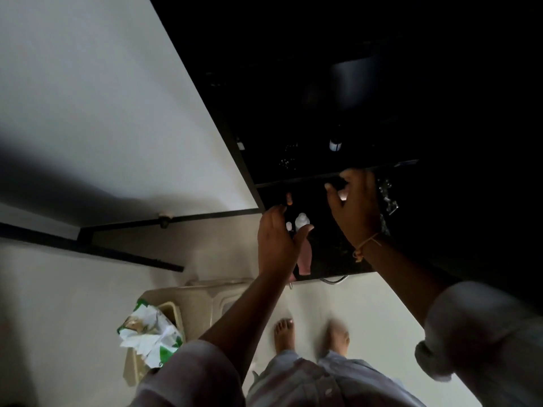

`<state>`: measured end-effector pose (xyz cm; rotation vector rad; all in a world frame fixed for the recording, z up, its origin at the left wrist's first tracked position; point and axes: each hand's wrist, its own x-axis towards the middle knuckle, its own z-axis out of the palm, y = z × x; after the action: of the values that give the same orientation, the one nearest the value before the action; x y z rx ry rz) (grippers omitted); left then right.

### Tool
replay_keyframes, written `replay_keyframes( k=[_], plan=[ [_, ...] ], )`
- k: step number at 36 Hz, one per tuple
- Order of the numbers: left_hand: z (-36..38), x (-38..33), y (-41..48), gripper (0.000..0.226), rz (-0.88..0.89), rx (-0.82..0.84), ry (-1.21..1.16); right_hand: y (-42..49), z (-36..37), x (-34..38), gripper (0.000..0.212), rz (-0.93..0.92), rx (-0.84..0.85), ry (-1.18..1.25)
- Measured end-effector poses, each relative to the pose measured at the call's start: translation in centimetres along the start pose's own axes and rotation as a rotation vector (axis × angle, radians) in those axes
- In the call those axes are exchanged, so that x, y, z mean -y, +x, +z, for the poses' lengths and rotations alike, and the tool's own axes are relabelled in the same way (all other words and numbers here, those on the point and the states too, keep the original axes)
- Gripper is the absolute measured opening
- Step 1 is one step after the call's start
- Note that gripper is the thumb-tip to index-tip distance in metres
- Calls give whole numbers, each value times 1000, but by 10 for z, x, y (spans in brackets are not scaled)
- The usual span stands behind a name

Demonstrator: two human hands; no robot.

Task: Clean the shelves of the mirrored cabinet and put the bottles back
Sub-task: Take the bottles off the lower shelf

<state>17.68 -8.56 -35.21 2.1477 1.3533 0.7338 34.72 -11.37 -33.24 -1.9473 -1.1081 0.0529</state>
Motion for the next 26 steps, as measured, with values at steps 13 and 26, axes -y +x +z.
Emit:
replay_keyframes(
  k=[13, 26],
  plan=[
    [-8, -21, 16, 56, 33, 56, -44, 86, 2, 17, 54, 51, 60, -104],
    [-15, -10, 13, 48, 72, 69, 14, 60, -13, 34, 30, 72, 17, 79]
  ],
)
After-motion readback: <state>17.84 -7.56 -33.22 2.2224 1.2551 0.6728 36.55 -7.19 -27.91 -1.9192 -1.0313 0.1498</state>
